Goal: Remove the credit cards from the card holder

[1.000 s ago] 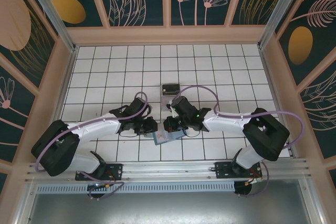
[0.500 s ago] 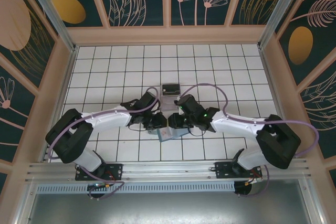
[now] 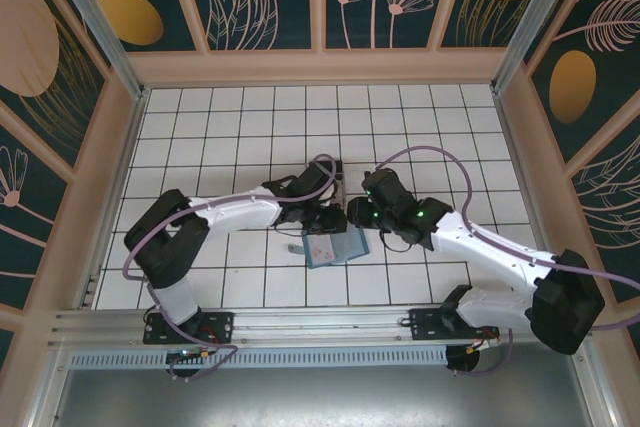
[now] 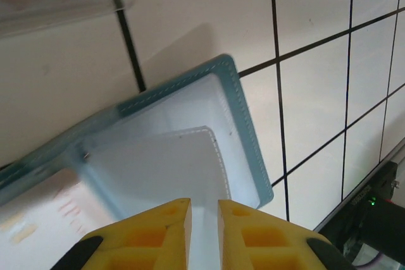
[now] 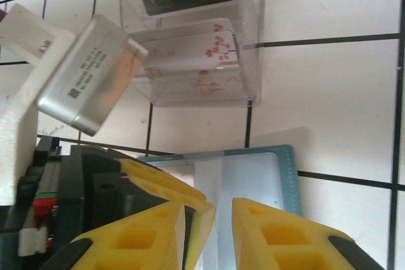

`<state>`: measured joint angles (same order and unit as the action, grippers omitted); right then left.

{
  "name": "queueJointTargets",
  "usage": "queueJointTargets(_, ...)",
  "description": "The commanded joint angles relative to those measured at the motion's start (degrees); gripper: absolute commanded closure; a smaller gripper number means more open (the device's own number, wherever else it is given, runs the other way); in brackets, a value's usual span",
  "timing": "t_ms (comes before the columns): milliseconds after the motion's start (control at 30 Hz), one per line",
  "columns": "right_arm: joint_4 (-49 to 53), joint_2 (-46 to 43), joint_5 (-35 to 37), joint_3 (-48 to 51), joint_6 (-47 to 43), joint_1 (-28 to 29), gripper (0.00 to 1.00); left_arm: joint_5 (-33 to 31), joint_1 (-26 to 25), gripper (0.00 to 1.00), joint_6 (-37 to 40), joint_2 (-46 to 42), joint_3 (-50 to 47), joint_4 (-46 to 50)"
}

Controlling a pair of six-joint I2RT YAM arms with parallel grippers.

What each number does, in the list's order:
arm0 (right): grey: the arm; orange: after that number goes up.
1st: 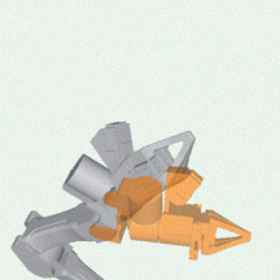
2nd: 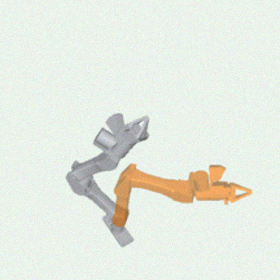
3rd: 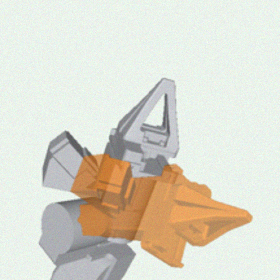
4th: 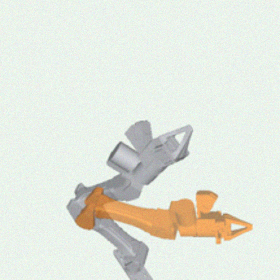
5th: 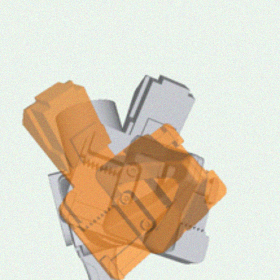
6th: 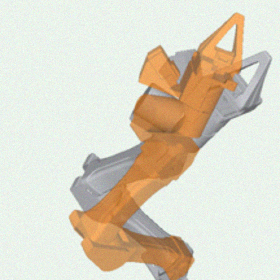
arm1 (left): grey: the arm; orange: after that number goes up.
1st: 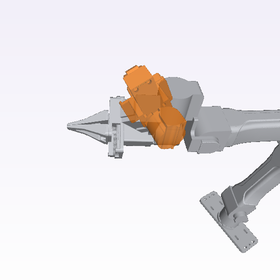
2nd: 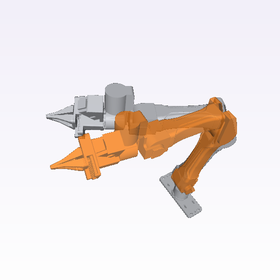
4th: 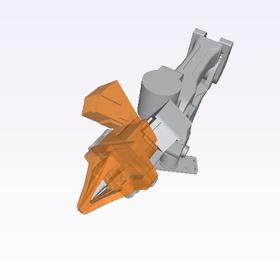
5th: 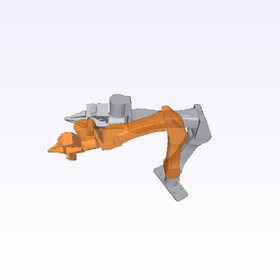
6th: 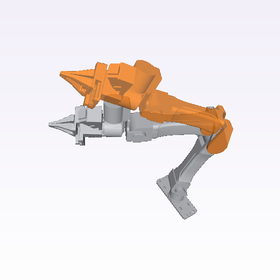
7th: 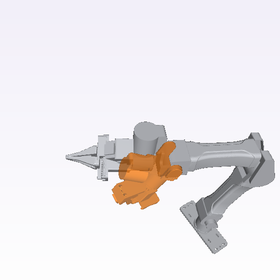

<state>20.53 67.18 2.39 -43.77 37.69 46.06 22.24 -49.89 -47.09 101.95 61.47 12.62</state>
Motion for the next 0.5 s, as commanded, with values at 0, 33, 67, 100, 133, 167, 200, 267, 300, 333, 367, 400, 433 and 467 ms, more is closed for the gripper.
queueJointTargets(0, 2.9, -1.7, 3.5, -1.4, 0.2, -1.0, 0.73, -0.2, -1.9, 0.81, 1.1, 4.1, 2.6, 1.4)
queueJointTargets(33, 2.9, -1.7, 3.5, -1.3, 0.2, -1.1, 0.73, -0.2, -2.4, 0.81, 1.1, 5.1, 3.2, 1.2)
queueJointTargets(67, 2.9, -1.7, 3.6, -1.3, 0.2, -1.3, 0.73, -0.3, -2.9, 0.81, 1.2, 6.3, 4.0, 1.1)
queueJointTargets(100, 2.9, -1.7, 3.5, -1.3, 0.3, -1.3, 0.73, -0.4, -3.1, 0.81, 1.2, 7.3, 4.9, 1.1)
queueJointTargets(133, 2.9, -1.6, 3.3, -1.3, 0.3, -1.4, 0.73, -0.4, -3.4, 0.81, 1.2, 8.1, 5.5, 1.0)
queueJointTargets(167, 2.8, -1.7, 3.1, -1.3, 0.2, -1.4, 0.73, -0.4, -3.6, 0.81, 1.3, 8.8, 6.1, 0.8)
queueJointTargets(200, 2.8, -1.6, 2.9, -1.4, 0.2, -1.5, 0.73, -0.4, -3.7, 0.81, 1.3, 9.4, 6.5, 0.9)
queueJointTargets(267, 2.6, -1.5, 2.4, -1.6, 0.1, -1.6, 0.73, -1.1, -3.8, 0.82, 1.3, 9.3, 6.7, 1.2)
queueJointTargets(300, 2.4, -1.5, 1.7, -1.6, 0.0, -1.6, 0.73, -2.4, -3.8, 0.82, 1.5, 8.6, 6.7, 1.6)
queueJointTargets(333, 2.1, -1.4, 0.8, -1.7, -0.2, -1.7, 0.73, -3.8, -3.8, 0.82, 1.6, 7.5, 6.5, 2.2)
queueJointTargets(367, 1.8, -1.1, -0.3, -1.8, -0.3, -1.7, 0.73, -5.6, -3.8, 0.82, 1.8, 6.2, 6.3, 3.0)
queueJointTargets(400, 1.3, -0.7, -1.3, -1.8, -0.4, -1.8, 0.73, -7.3, -3.6, 0.82, 1.7, 4.8, 6.1, 3.7)
queueJointTargets(433, 0.9, -0.4, -2.0, -1.8, -0.4, -1.8, 0.73, -8.3, -3.5, 0.82, 1.5, 3.6, 5.5, 4.2)
queueJointTargets(467, 0.4, 0.1, -3.8, -1.8, -0.2, -1.8, 0.74, -8.8, -3.1, 0.82, 1.0, 2.2, 4.5, 4.1)
